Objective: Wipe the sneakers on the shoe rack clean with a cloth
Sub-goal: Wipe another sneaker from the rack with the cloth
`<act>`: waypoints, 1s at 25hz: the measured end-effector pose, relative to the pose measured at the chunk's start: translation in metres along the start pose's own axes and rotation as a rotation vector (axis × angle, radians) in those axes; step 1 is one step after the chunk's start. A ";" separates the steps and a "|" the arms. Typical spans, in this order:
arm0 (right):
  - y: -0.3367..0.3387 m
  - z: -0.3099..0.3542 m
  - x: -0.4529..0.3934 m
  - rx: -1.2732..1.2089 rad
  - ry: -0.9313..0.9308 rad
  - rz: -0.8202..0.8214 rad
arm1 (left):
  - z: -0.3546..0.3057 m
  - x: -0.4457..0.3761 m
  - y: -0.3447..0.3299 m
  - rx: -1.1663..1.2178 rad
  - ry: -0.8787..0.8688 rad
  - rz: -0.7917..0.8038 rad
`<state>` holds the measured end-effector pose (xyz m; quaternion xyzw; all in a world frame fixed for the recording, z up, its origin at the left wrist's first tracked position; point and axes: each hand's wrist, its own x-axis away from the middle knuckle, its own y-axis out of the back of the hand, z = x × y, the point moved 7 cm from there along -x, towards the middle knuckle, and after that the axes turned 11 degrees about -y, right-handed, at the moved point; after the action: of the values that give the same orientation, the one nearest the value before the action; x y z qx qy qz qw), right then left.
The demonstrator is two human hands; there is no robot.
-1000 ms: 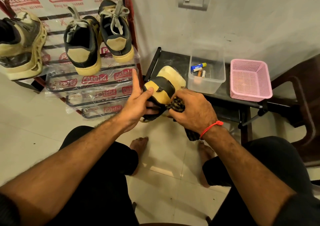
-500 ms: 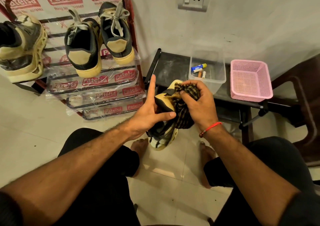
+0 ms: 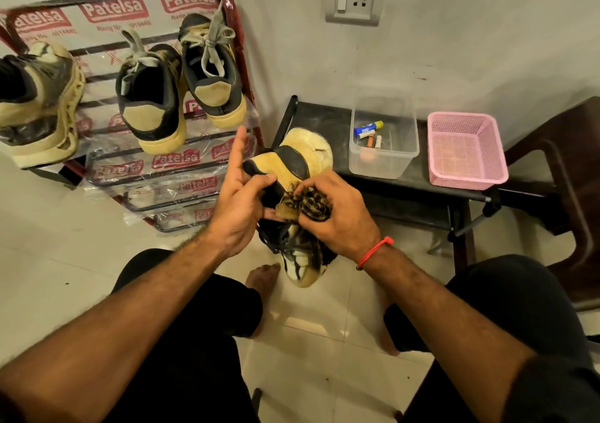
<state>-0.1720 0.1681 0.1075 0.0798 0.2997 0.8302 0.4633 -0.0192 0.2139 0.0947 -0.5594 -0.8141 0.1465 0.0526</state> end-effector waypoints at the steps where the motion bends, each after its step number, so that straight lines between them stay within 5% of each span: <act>1: -0.002 -0.001 0.000 0.018 -0.006 0.039 | 0.001 0.000 0.002 0.042 0.025 -0.025; 5: 0.012 -0.004 0.002 -0.076 -0.056 -0.066 | 0.005 0.001 -0.003 0.131 0.095 -0.045; 10: 0.025 0.007 0.000 -0.158 0.014 -0.227 | 0.012 0.010 -0.035 -0.170 0.023 0.150; 15: 0.034 0.015 -0.008 -0.220 0.027 -0.360 | 0.006 0.005 -0.038 -0.182 -0.020 0.172; 21: 0.046 -0.012 -0.020 -0.880 -0.241 -0.400 | -0.009 0.003 -0.034 -0.141 -0.038 0.151; 25: 0.057 -0.008 -0.009 -0.227 -0.089 -0.420 | -0.014 -0.008 -0.010 -0.007 -0.052 -0.031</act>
<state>-0.2108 0.1349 0.1353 -0.0004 0.1939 0.7395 0.6446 -0.0214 0.2058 0.1112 -0.5430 -0.8243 0.1571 0.0317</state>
